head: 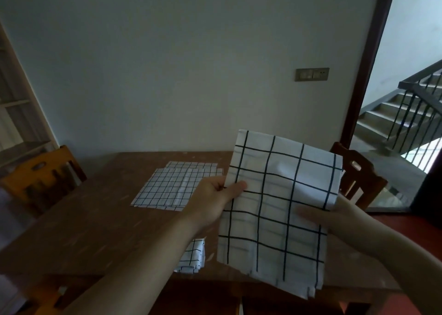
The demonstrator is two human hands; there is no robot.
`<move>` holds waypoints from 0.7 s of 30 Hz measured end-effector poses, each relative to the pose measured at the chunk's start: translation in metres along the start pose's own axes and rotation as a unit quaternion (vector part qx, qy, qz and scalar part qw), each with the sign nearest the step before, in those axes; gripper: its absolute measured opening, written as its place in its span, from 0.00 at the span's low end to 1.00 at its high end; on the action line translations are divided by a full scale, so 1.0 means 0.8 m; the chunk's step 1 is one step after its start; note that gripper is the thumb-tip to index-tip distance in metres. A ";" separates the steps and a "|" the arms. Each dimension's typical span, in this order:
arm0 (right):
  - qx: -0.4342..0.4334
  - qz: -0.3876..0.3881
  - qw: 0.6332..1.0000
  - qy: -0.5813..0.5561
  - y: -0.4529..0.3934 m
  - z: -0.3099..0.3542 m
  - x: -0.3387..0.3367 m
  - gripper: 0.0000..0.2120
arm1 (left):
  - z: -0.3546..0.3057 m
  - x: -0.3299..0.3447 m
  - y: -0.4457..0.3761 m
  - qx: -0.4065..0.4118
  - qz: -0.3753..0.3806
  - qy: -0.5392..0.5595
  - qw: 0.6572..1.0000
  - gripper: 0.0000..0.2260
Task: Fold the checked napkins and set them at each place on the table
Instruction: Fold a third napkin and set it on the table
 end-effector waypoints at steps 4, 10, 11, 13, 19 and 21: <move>0.032 -0.037 0.997 -0.058 -0.005 0.006 -0.010 0.07 | 0.006 0.002 -0.003 -0.044 0.031 0.016 0.998 0.05; 0.087 -0.049 0.989 -0.108 -0.010 0.002 -0.030 0.06 | 0.006 0.002 -0.008 -0.073 0.080 0.085 0.990 0.13; 0.072 -0.070 0.989 -0.105 -0.013 0.000 -0.036 0.06 | 0.007 0.002 -0.009 -0.075 0.083 0.098 0.989 0.13; 0.069 -0.104 0.990 -0.062 -0.014 0.001 -0.048 0.05 | 0.011 0.001 -0.012 -0.075 0.082 0.108 0.988 0.09; 0.039 0.097 0.994 -0.020 -0.006 0.015 -0.046 0.22 | 0.014 -0.002 -0.017 -0.081 0.035 0.115 0.989 0.16; 0.019 0.073 0.997 -0.029 -0.007 0.016 -0.045 0.09 | 0.013 0.000 -0.016 -0.107 0.041 0.138 0.984 0.11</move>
Point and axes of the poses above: each hand's wrist, its own y-axis away from the middle knuckle, its own x-axis out of the palm, z = x × y, the point moved 3 cm from there along -y, towards the middle knuckle, and after that the axes turned 12 degrees about x, right-handed, at the moved point
